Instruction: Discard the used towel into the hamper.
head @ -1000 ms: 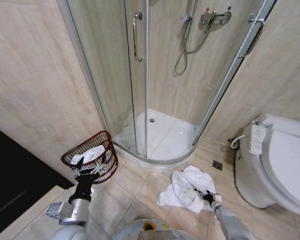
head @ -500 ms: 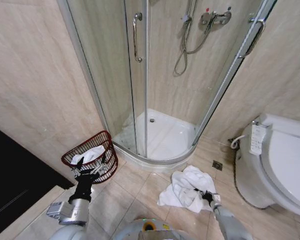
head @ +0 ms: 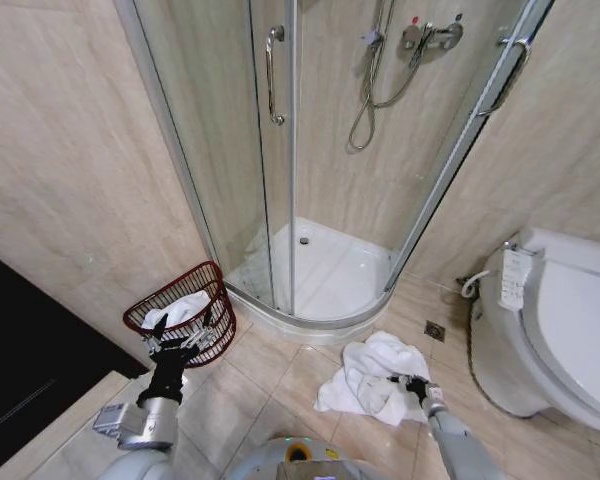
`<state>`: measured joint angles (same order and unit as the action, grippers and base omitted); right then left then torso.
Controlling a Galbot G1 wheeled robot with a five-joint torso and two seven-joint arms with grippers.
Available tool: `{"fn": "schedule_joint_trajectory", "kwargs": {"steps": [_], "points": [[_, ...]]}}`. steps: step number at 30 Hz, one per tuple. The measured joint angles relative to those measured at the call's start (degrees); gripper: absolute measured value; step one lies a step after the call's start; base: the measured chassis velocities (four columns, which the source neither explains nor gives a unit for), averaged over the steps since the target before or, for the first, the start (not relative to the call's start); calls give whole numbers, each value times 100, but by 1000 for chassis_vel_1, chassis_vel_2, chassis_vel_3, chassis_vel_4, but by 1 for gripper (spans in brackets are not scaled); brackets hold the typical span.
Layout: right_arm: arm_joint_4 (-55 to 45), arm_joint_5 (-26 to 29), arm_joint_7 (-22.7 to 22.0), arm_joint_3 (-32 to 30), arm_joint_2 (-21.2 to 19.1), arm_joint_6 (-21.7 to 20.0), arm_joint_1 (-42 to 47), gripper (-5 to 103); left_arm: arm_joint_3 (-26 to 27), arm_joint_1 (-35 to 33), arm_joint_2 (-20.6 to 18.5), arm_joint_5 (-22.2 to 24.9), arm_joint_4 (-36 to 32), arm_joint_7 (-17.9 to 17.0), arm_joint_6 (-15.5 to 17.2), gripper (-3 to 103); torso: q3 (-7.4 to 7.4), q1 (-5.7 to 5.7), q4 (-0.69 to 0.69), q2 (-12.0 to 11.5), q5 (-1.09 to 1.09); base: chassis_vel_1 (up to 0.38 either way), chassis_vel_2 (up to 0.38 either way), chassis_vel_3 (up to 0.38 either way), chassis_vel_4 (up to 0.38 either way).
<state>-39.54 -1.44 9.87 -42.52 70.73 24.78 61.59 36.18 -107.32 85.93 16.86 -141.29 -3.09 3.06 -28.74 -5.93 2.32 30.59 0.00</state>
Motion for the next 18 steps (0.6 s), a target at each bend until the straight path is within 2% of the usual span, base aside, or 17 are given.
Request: {"fn": "schedule_joint_trajectory", "kwargs": {"steps": [1,4,5,8,9,13,14,17,18], "points": [[0,0,0,0,0,0,0,2,0,0,0,0,0,0,0,100,0,0,0,0,0,0,0,0,0],[-384,-59,-343,-85,-56,450,234,2,0,0,0,0,0,0,0,100,-1,-1,0,1,-1,0,0,0,0],[-384,-59,-343,-85,-56,450,234,2,0,0,0,0,0,0,0,100,-1,-1,0,1,-1,0,0,0,0],[-1188,-27,-596,-197,-74,734,752,2,0,0,0,0,0,0,0,100,-2,-1,0,3,2,0,0,0,0],[-1188,-27,-596,-197,-74,734,752,2,0,0,0,0,0,0,0,100,-2,-1,0,3,2,0,0,0,0],[-2715,355,-662,-337,-111,780,1575,2,0,0,0,0,0,0,0,100,-2,-2,-2,4,0,0,0,0,0],[-2715,355,-662,-337,-111,780,1575,2,0,0,0,0,0,0,0,100,-2,-2,-2,4,0,0,0,0,0],[-3941,548,-613,-584,-110,650,2034,2,0,0,0,0,0,0,0,100,-2,-2,-1,4,-1,0,0,0,0],[-3941,548,-613,-584,-110,650,2034,2,0,0,0,0,0,0,0,100,-2,-2,-1,4,-1,0,0,0,0]]}}
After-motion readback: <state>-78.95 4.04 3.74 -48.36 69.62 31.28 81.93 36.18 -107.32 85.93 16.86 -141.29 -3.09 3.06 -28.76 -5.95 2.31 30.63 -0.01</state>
